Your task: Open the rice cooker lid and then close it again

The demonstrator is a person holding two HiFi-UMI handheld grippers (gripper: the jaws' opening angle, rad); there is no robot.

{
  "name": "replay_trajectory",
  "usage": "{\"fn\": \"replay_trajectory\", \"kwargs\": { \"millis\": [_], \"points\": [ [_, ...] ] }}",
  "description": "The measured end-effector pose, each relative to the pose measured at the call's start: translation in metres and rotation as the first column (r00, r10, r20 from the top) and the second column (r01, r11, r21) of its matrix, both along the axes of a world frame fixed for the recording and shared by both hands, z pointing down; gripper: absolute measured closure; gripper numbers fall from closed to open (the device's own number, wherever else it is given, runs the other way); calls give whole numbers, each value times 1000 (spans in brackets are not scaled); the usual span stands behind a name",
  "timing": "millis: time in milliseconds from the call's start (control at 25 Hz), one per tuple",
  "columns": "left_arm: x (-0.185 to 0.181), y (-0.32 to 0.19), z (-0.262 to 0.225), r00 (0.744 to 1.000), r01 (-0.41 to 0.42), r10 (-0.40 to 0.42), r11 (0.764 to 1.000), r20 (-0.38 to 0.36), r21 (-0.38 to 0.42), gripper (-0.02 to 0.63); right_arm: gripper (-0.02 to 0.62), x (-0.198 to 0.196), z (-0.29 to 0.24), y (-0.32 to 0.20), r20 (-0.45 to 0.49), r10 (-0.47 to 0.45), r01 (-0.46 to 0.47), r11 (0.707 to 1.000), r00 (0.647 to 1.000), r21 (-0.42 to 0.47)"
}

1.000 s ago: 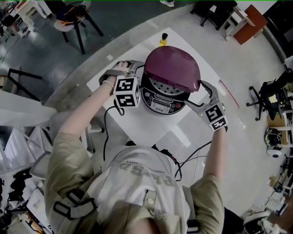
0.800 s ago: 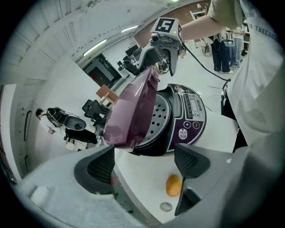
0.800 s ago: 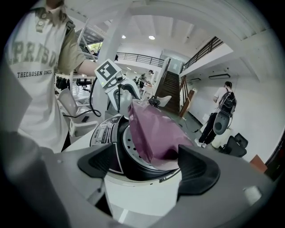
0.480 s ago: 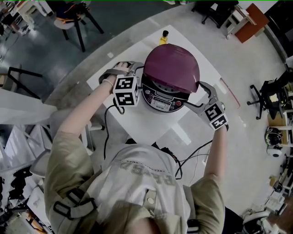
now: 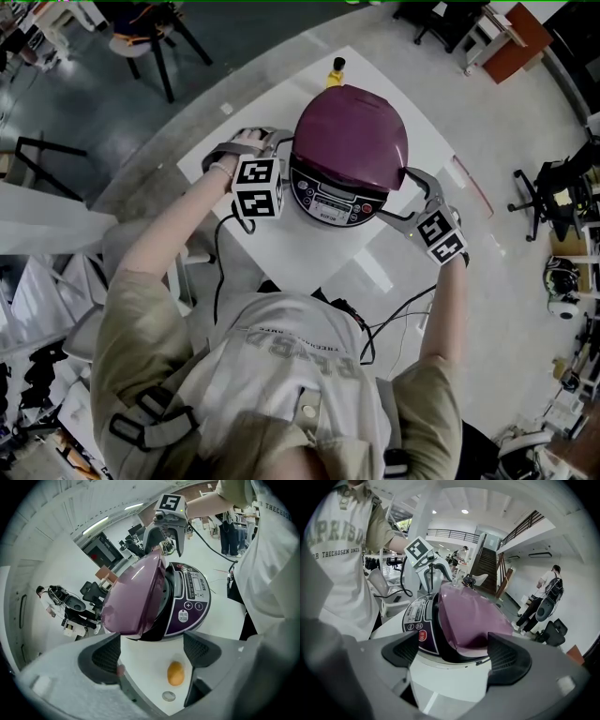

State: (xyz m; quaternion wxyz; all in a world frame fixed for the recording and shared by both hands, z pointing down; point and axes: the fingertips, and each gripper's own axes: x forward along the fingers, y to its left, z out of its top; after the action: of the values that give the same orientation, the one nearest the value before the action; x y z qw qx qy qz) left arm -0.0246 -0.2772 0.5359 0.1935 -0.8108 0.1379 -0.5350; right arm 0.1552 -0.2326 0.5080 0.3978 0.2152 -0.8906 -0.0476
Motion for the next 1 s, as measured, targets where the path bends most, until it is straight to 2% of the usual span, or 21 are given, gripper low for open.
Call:
{"fn": "replay_trajectory", "kwargs": {
  "millis": [280, 440, 1000],
  "points": [
    [0, 2, 3, 1000, -1, 1, 1000, -6, -14, 178, 164, 1, 4, 3, -9, -12, 12, 1000, 1000, -12],
    [-1, 5, 7, 1000, -18, 19, 999, 11, -47, 176, 166, 2, 7, 3, -30, -22, 22, 1000, 999, -21],
    [-8, 12, 24, 996, -50, 55, 997, 76, -65, 176, 166, 4, 27, 13, -81, -39, 33, 997, 996, -74]
  ]
}}
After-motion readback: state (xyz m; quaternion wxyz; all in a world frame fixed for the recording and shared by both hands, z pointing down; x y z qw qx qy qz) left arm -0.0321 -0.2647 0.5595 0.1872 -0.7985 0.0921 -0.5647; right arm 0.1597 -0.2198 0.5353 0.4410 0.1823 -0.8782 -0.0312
